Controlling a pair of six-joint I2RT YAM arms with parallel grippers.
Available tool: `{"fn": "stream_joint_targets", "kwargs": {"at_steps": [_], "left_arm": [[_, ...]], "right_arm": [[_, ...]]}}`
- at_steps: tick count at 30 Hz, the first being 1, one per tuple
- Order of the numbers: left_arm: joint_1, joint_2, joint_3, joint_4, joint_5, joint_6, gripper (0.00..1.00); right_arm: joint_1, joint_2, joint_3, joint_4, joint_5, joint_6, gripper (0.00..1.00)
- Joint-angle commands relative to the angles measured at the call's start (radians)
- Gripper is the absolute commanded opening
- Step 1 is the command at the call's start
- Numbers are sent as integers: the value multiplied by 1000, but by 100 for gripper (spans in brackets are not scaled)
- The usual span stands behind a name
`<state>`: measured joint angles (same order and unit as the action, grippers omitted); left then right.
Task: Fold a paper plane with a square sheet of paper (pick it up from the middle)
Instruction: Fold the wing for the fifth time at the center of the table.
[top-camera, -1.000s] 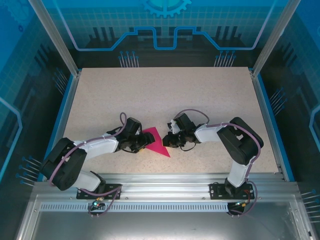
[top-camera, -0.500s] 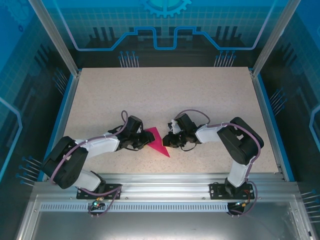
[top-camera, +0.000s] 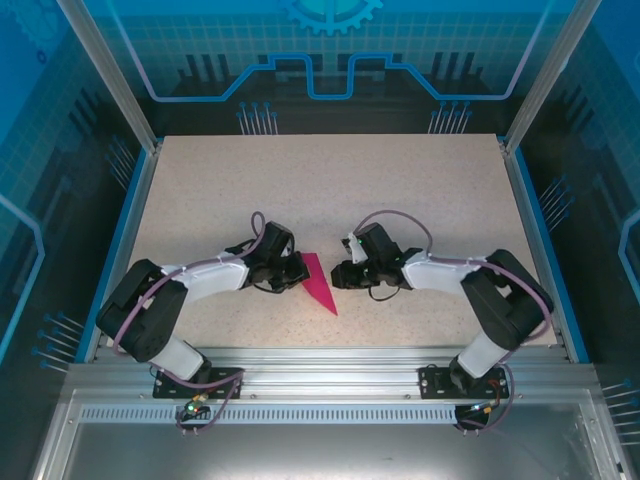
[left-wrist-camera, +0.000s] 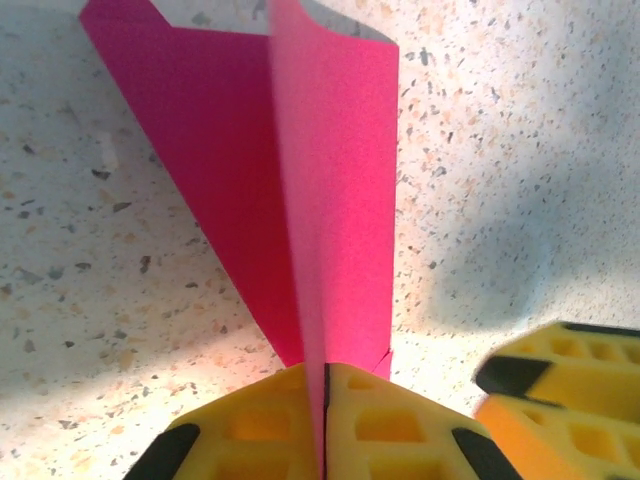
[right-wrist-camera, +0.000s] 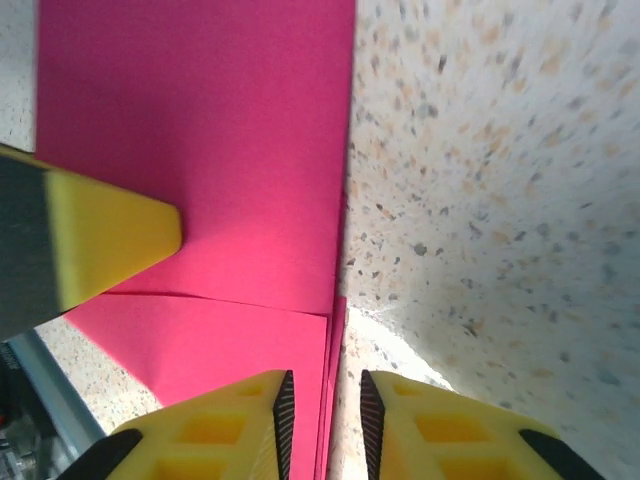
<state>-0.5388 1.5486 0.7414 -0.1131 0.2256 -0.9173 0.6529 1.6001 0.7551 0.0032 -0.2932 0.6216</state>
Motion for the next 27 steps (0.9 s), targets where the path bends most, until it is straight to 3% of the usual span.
{"fn": "stream_joint_targets", "kwargs": {"at_steps": [1, 7, 11, 14, 20, 27], "left_arm": [[-3, 21, 49, -80, 21, 14, 5], [0, 35, 76, -119, 29, 10, 4], [4, 48, 85, -115, 40, 3, 4], [6, 56, 92, -114, 47, 4, 4], [6, 59, 95, -112, 55, 8, 4], [7, 54, 96, -112, 58, 14, 4]], "right_arm": [[52, -91, -30, -36, 119, -129, 30], [212, -175, -77, 14, 314, -296, 42], [322, -203, -188, 232, 445, -446, 45], [395, -170, -203, 289, 524, -557, 46], [478, -39, -149, 349, 647, -669, 46], [506, 46, -118, 385, 772, -734, 42]]}}
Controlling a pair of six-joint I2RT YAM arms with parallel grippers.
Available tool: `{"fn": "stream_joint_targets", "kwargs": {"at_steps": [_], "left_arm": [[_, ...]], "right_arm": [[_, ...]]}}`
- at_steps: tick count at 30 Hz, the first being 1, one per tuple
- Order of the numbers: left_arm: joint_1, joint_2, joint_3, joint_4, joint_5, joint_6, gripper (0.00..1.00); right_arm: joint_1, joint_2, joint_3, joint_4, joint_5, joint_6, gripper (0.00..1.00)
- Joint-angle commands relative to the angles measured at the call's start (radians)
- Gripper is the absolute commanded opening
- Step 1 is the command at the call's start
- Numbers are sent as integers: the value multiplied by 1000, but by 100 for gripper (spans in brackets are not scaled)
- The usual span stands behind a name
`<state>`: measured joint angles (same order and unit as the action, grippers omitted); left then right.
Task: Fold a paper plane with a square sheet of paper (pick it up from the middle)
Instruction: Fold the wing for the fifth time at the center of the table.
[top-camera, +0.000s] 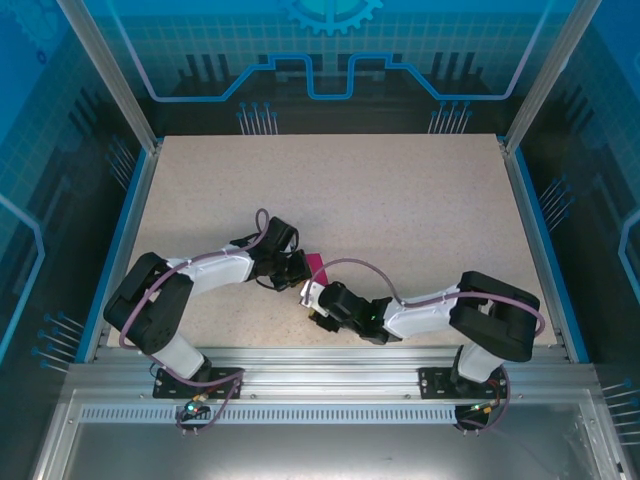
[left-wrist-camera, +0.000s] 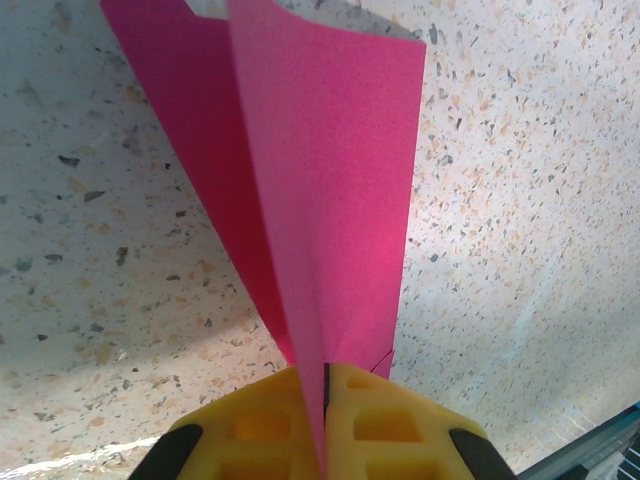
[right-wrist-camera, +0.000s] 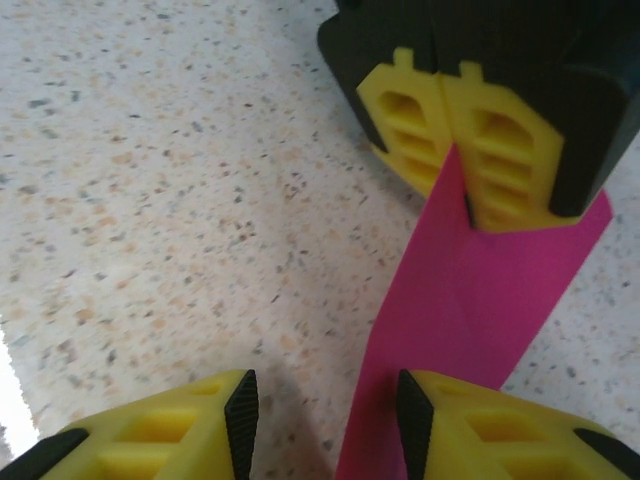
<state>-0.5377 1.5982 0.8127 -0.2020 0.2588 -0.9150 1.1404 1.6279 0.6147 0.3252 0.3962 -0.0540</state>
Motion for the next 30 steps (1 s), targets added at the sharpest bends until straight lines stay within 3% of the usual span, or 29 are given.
{"fn": "stream_joint_targets", "kwargs": {"at_steps": [1, 21, 25, 30], "left_arm": [[6, 7, 25, -24, 25, 13, 4], [7, 17, 29, -20, 35, 17, 5], [10, -4, 23, -24, 24, 9, 11], [23, -73, -3, -15, 11, -6, 27]], "right_arm": [[21, 25, 23, 64, 92, -67, 40], [33, 70, 32, 79, 153, -55, 10], [24, 66, 18, 82, 157, 20, 4], [-11, 34, -15, 102, 75, 157, 0]]}}
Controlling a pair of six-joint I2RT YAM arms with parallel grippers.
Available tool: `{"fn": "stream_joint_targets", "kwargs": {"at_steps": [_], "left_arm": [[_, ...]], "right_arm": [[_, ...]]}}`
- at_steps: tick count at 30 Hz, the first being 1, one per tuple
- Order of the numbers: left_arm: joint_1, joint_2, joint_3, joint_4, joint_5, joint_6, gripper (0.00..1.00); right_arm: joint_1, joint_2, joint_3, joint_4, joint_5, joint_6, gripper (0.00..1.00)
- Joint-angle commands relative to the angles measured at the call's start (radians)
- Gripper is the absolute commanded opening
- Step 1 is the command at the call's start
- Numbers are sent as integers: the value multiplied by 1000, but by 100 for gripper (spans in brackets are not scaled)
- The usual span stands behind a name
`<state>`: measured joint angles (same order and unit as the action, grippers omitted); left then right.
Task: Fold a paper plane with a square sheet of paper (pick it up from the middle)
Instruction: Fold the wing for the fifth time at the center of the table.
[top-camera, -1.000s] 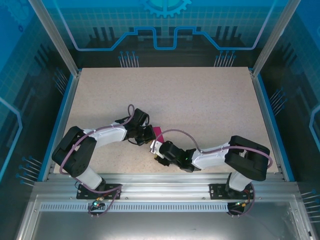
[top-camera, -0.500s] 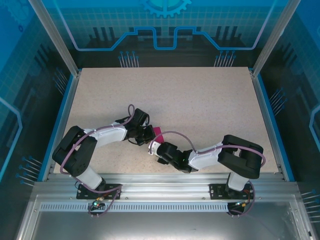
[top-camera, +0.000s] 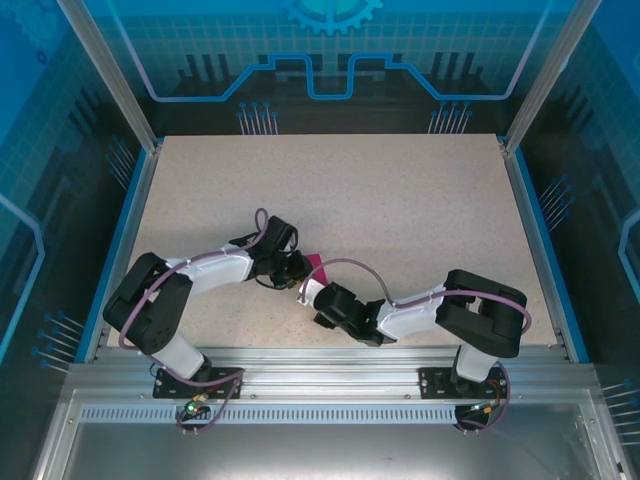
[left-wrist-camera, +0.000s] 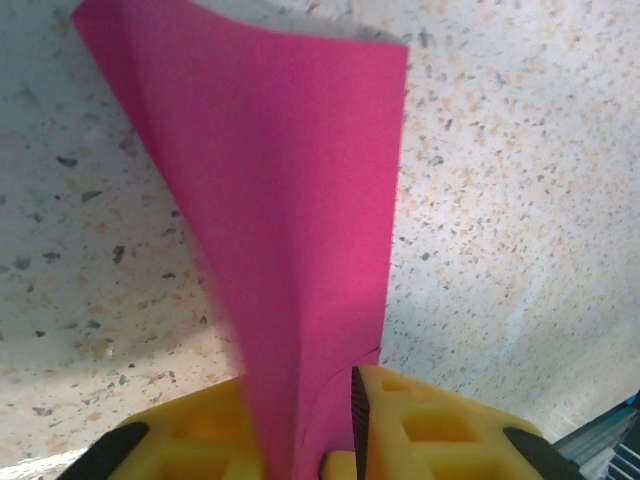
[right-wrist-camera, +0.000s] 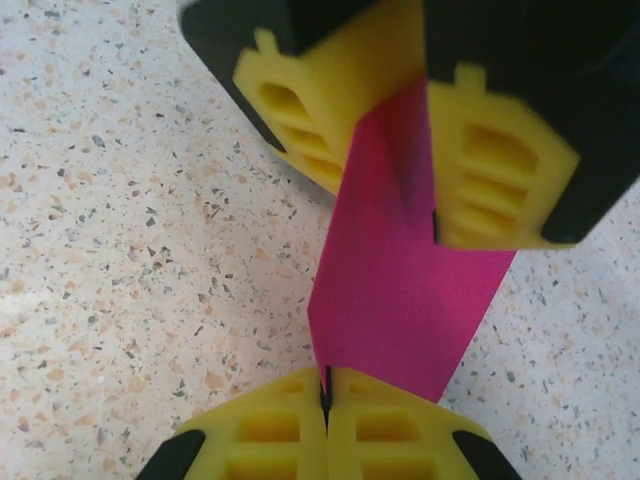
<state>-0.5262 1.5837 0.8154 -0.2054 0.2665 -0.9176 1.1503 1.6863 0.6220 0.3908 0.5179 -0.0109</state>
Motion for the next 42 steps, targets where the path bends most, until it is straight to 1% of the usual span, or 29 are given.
{"fn": "stream_joint_targets", "kwargs": {"at_steps": [1, 3, 4, 8, 13, 16, 23, 32, 37, 42], "left_arm": [[15, -76, -13, -14, -3, -6, 29], [19, -110, -24, -23, -20, -10, 39], [24, -127, -32, -28, -26, -13, 41], [31, -193, -56, -38, -56, -14, 44], [31, -247, -75, -42, -68, -10, 44], [30, -264, -93, -14, -59, -11, 44], [25, -248, -103, 46, 2, 2, 41], [-4, -160, -75, 118, 81, 5, 40], [-23, -109, -54, 146, 105, 11, 40], [-33, -88, -42, 168, 106, 13, 41]], "right_arm": [[-32, -31, -29, 44, -66, 146, 0], [-57, -44, -45, 64, -118, 196, 0], [-74, -49, -52, 74, -150, 223, 0], [-141, -65, -81, 122, -282, 321, 0], [-224, -79, -129, 214, -413, 431, 0], [-268, -67, -136, 233, -491, 484, 0], [-343, -22, -170, 309, -579, 631, 1], [-368, 38, -177, 334, -605, 741, 1], [-412, 75, -188, 400, -686, 825, 1], [-435, 99, -170, 401, -753, 868, 1]]}}
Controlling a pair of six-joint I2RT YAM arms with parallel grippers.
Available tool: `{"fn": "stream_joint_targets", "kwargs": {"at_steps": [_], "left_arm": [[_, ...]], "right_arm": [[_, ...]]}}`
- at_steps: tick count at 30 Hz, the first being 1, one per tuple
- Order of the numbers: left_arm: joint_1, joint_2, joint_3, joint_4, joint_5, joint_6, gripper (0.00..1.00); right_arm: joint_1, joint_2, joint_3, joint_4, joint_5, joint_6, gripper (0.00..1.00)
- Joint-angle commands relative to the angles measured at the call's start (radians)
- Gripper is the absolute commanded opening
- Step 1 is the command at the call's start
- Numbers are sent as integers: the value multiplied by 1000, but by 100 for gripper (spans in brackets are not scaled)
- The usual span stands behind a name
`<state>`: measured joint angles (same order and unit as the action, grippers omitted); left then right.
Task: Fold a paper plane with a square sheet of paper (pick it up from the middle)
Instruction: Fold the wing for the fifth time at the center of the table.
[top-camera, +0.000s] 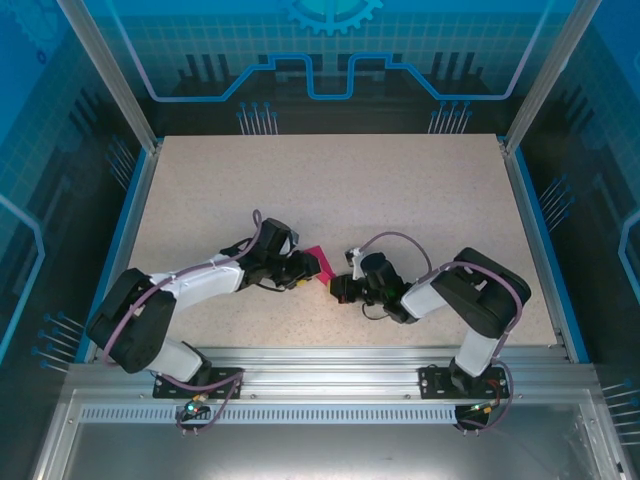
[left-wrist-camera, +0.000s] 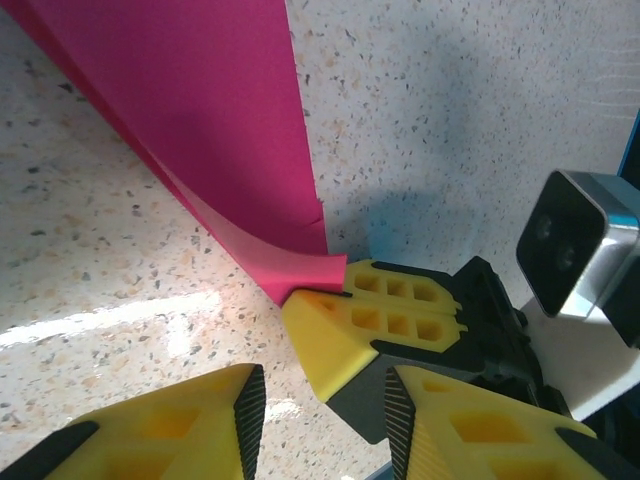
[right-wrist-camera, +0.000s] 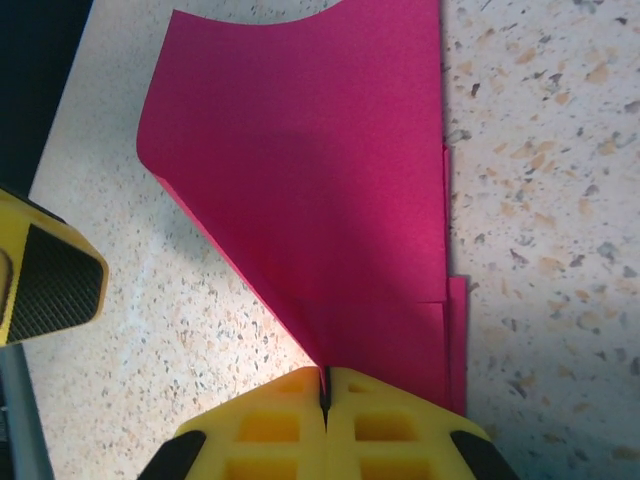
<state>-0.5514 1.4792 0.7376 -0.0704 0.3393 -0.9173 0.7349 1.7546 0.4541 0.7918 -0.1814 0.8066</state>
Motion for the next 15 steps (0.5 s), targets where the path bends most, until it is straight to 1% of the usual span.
{"fn": "stream_joint_targets", "kwargs": {"at_steps": [1, 4, 9, 15], "left_arm": [[-10, 26, 39, 41, 33, 13, 41], [-11, 56, 51, 68, 37, 12, 40], [-12, 118, 71, 122, 46, 4, 40], [-13, 192, 106, 139, 37, 7, 37]], "right_arm": [[-24, 39, 1, 3, -66, 59, 1], [-37, 56, 5, 21, -98, 79, 2], [-48, 56, 9, 15, -113, 88, 2], [-48, 19, 21, -75, -103, 69, 5]]}}
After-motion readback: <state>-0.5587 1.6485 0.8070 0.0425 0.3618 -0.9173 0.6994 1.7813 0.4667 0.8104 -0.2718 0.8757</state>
